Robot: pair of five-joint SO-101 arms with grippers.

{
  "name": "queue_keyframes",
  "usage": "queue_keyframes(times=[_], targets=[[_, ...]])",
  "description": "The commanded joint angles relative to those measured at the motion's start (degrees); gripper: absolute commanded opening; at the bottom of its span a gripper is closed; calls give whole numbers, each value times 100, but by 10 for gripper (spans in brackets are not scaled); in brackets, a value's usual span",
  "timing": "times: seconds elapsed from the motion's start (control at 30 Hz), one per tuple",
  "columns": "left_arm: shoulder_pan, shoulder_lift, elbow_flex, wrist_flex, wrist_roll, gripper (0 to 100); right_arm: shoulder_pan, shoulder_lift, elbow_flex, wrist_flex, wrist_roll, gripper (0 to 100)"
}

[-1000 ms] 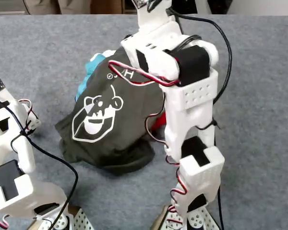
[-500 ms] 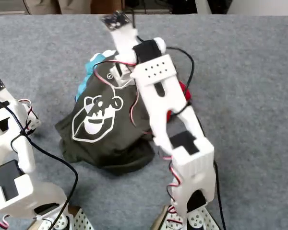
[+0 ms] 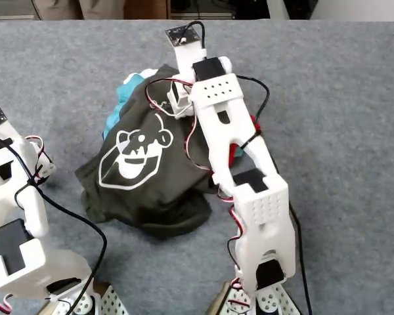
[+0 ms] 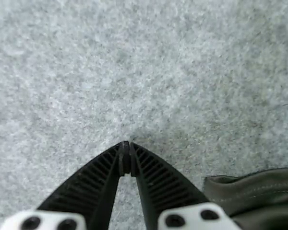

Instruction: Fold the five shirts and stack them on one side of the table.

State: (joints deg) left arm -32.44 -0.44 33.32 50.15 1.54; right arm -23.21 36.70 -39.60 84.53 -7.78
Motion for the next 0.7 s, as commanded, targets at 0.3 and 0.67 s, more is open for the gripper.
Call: queue_keyframes(times=[0.3, 0.67], targets=[[44, -101, -18, -44, 53, 24, 303, -13, -2290, 1196, 721, 6], [53, -101, -9, -44, 53, 23, 400, -22, -4470, 1705, 1363, 6]])
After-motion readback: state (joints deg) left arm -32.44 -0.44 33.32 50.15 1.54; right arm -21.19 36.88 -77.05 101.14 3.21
